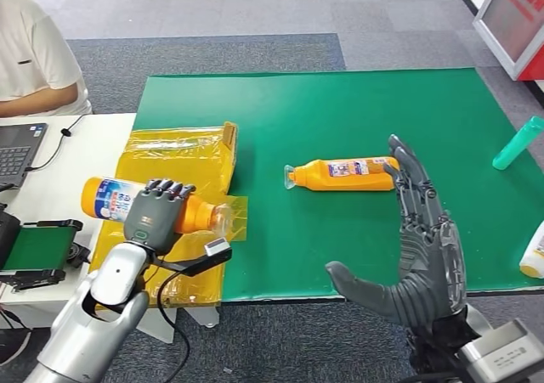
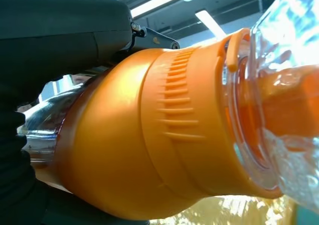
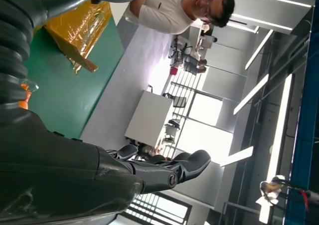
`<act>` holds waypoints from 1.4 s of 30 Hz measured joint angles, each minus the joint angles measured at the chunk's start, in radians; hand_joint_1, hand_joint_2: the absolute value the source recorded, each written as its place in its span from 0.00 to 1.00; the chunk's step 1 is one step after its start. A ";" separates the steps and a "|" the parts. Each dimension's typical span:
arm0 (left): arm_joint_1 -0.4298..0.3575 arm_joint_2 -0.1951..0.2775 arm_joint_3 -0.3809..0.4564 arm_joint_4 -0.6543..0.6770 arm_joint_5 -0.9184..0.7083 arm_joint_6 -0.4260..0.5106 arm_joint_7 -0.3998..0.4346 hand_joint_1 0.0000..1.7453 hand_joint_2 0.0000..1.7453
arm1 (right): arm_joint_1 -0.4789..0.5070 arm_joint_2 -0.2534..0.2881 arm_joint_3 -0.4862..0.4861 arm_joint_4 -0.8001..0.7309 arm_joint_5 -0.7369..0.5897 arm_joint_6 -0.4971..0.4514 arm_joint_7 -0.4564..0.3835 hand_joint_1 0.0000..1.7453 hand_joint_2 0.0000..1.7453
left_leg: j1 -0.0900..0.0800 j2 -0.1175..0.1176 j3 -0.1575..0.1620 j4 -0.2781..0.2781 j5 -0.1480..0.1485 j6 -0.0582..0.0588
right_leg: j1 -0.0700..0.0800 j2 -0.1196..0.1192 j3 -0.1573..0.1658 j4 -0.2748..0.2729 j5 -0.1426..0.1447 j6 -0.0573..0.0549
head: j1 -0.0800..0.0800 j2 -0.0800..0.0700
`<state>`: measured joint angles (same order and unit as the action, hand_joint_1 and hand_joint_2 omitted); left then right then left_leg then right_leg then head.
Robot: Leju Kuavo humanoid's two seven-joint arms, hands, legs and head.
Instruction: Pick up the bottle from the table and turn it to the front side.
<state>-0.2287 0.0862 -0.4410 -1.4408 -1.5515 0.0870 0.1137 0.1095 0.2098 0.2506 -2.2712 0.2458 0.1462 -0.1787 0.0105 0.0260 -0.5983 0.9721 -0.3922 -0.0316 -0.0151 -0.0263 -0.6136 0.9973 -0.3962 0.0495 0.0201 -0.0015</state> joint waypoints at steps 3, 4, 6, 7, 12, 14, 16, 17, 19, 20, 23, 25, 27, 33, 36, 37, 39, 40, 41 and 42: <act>0.000 -0.003 -0.013 0.022 0.000 0.004 -0.001 1.00 1.00 | -0.003 -0.002 0.001 -0.003 -0.003 0.000 -0.004 0.00 1.00 | 0.000 0.000 0.000 0.000 0.000 0.000 | 0.000 0.000 0.000 0.000 0.000 0.000 | 0.000 0.000; 0.000 -0.004 -0.016 0.028 0.000 0.004 -0.002 1.00 1.00 | -0.004 -0.002 0.001 -0.003 -0.003 0.000 -0.005 0.00 1.00 | 0.000 0.000 0.000 0.000 0.000 0.000 | 0.000 0.000 0.000 0.000 0.000 0.000 | 0.000 0.000; 0.001 -0.007 -0.020 0.038 0.000 0.006 -0.007 1.00 1.00 | -0.004 -0.004 0.001 -0.004 -0.004 -0.001 -0.008 0.00 1.00 | 0.000 0.000 0.000 0.000 0.000 0.000 | 0.000 0.000 0.000 0.000 0.000 0.000 | 0.000 0.000; 0.002 -0.009 -0.021 0.044 0.000 0.009 -0.009 1.00 1.00 | -0.004 -0.004 0.001 -0.006 -0.005 -0.001 -0.010 0.00 1.00 | 0.000 0.000 0.000 0.000 0.000 0.000 | 0.000 0.000 0.000 0.000 0.000 0.000 | 0.000 0.000; 0.012 -0.021 -0.016 0.081 0.000 0.020 -0.013 1.00 1.00 | -0.004 -0.007 0.001 -0.016 -0.005 -0.007 -0.019 0.00 1.00 | 0.000 0.000 0.000 0.000 0.000 0.000 | 0.000 0.000 0.000 0.000 0.000 0.000 | 0.000 0.000; 0.016 -0.027 -0.003 0.100 0.000 0.020 -0.015 1.00 1.00 | -0.004 -0.008 0.001 -0.018 -0.006 -0.008 -0.020 0.00 1.00 | 0.000 0.000 0.000 0.000 0.000 0.000 | 0.000 0.000 0.000 0.000 0.000 0.000 | 0.000 0.000; 0.017 -0.033 0.012 0.115 0.000 0.022 -0.020 1.00 1.00 | -0.004 -0.008 0.000 -0.021 -0.007 -0.008 -0.021 0.00 1.00 | 0.000 0.000 0.000 0.000 0.000 0.000 | 0.000 0.000 0.000 0.000 0.000 0.000 | 0.000 0.000; 0.019 -0.036 0.021 0.122 0.000 0.023 -0.024 1.00 1.00 | -0.004 -0.008 0.000 -0.022 -0.007 -0.008 -0.021 0.00 1.00 | 0.000 0.000 0.000 0.000 0.000 0.000 | 0.000 0.000 0.000 0.000 0.000 0.000 | 0.000 0.000; 0.021 -0.045 0.037 0.132 0.000 0.025 -0.028 1.00 1.00 | -0.003 -0.009 0.000 -0.023 -0.007 -0.008 -0.022 0.00 1.00 | 0.000 0.000 0.000 0.000 0.000 0.000 | 0.000 0.000 0.000 0.000 0.000 0.000 | 0.000 0.000; 0.021 -0.048 0.043 0.136 0.000 0.025 -0.029 1.00 1.00 | -0.003 -0.009 0.000 -0.023 -0.007 -0.008 -0.021 0.00 1.00 | 0.000 0.000 0.000 0.000 0.000 0.000 | 0.000 0.000 0.000 0.000 0.000 0.000 | 0.000 0.000; 0.023 -0.058 0.062 0.145 0.000 0.028 -0.038 1.00 1.00 | -0.003 -0.010 0.000 -0.024 -0.003 -0.008 -0.018 0.00 1.00 | 0.000 0.000 0.000 0.000 0.000 0.000 | 0.000 0.000 0.000 0.000 0.000 0.000 | 0.000 0.000; 0.027 -0.064 0.078 0.150 0.000 0.033 -0.047 1.00 1.00 | -0.001 -0.012 0.000 -0.027 0.002 -0.007 -0.013 0.00 1.00 | 0.000 0.000 0.000 0.000 0.000 0.000 | 0.000 0.000 0.000 0.000 0.000 0.000 | 0.000 0.000; 0.032 -0.069 0.095 0.156 0.000 0.038 -0.050 1.00 1.00 | 0.000 -0.012 0.000 -0.031 0.007 -0.007 -0.009 0.00 1.00 | 0.000 0.000 0.000 0.000 0.000 0.000 | 0.000 0.000 0.000 0.000 0.000 0.000 | 0.000 0.000; 0.039 -0.069 0.142 0.162 0.000 0.038 -0.051 1.00 1.00 | 0.004 -0.013 -0.003 -0.040 0.013 -0.006 -0.004 0.00 1.00 | 0.000 0.000 0.000 0.000 0.000 0.000 | 0.000 0.000 0.000 0.000 0.000 0.000 | 0.000 0.000; 0.040 -0.067 0.174 0.161 0.000 0.035 -0.057 1.00 1.00 | 0.012 -0.013 -0.006 -0.050 0.014 -0.006 -0.004 0.00 1.00 | 0.000 0.000 0.000 0.000 0.000 0.000 | 0.000 0.000 0.000 0.000 0.000 0.000 | 0.000 0.000; 0.040 -0.064 0.188 0.161 0.000 0.033 -0.060 1.00 1.00 | 0.016 -0.013 -0.008 -0.054 0.014 -0.006 -0.004 0.00 1.00 | 0.000 0.000 0.000 0.000 0.000 0.000 | 0.000 0.000 0.000 0.000 0.000 0.000 | 0.000 0.000; 0.042 -0.056 0.219 0.161 0.000 0.028 -0.066 1.00 1.00 | 0.024 -0.013 -0.013 -0.065 0.013 -0.005 -0.004 0.00 1.00 | 0.000 0.000 0.000 0.000 0.000 0.000 | 0.000 0.000 0.000 0.000 0.000 0.000 | 0.000 0.000; 0.042 -0.051 0.233 0.161 0.000 0.026 -0.069 1.00 1.00 | 0.027 -0.013 -0.016 -0.070 0.013 -0.004 -0.005 0.00 1.00 | 0.000 0.000 0.000 0.000 0.000 0.000 | 0.000 0.000 0.000 0.000 0.000 0.000 | 0.000 0.000; 0.043 -0.046 0.249 0.161 0.000 0.023 -0.073 1.00 1.00 | 0.031 -0.013 -0.019 -0.076 0.013 -0.003 -0.006 0.00 1.00 | 0.000 0.000 0.000 0.000 0.000 0.000 | 0.000 0.000 0.000 0.000 0.000 0.000 | 0.000 0.000; 0.043 -0.041 0.264 0.161 0.000 0.019 -0.076 1.00 1.00 | 0.034 -0.013 -0.022 -0.083 0.013 -0.002 -0.008 0.00 1.00 | 0.000 0.000 0.000 0.000 0.000 0.000 | 0.000 0.000 0.000 0.000 0.000 0.000 | 0.000 0.000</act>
<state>-0.1859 0.0448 -0.1765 -1.2802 -1.5515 0.1055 0.0372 0.1437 0.1965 0.2283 -2.3540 0.2583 0.1446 -0.1870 0.0107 0.0259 -0.5987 0.9721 -0.3922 -0.0318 -0.0147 -0.0263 -0.6140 0.9975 -0.3963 0.0494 0.0200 -0.0015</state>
